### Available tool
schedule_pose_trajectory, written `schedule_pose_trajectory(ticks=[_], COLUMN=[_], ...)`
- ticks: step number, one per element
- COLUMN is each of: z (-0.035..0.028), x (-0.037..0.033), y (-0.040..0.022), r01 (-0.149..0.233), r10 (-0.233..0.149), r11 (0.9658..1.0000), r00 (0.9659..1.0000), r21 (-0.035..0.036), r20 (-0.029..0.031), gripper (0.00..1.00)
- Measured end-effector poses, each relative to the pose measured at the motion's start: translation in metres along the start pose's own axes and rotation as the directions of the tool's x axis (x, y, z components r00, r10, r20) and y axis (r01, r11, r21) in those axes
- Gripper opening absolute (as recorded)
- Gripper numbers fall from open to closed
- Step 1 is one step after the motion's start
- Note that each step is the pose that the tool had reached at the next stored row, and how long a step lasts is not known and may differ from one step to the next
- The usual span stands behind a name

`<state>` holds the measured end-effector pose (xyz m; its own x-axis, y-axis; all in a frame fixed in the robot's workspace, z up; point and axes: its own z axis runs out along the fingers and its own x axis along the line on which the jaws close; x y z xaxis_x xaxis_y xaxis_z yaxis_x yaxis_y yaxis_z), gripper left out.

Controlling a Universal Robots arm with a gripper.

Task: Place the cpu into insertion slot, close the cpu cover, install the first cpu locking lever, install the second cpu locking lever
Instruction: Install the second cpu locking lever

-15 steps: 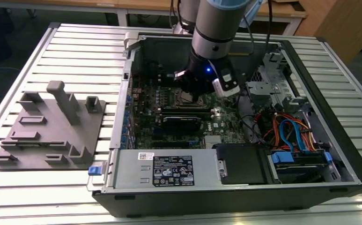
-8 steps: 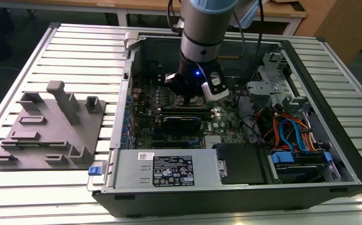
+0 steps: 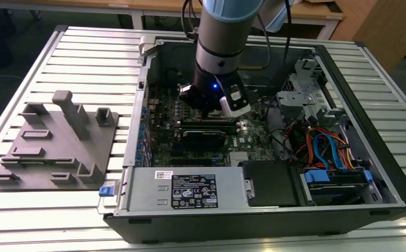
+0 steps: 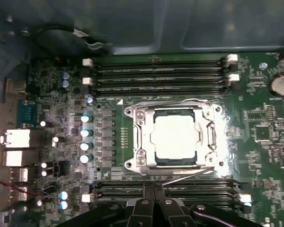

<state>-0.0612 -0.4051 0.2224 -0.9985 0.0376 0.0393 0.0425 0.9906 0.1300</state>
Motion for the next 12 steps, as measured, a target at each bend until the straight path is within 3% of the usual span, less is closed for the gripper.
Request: schedule_pose_trajectory(ticks=[5, 9, 12], z=[0.0026, 0.0037, 0.0045], x=[0.0042, 0.006, 0.0076], y=[-0.0042, -0.0074, -0.0116], r01=[0.001, 0.002, 0.002], r10=[-0.001, -0.002, -0.002], r11=[0.9998, 0.9989, 0.998], r00=[1.0, 1.0, 1.0], r21=[-0.0182, -0.0466, -0.0624], r20=[-0.0008, -0.0019, -0.0025], gripper=[0.1, 0.1, 0.1])
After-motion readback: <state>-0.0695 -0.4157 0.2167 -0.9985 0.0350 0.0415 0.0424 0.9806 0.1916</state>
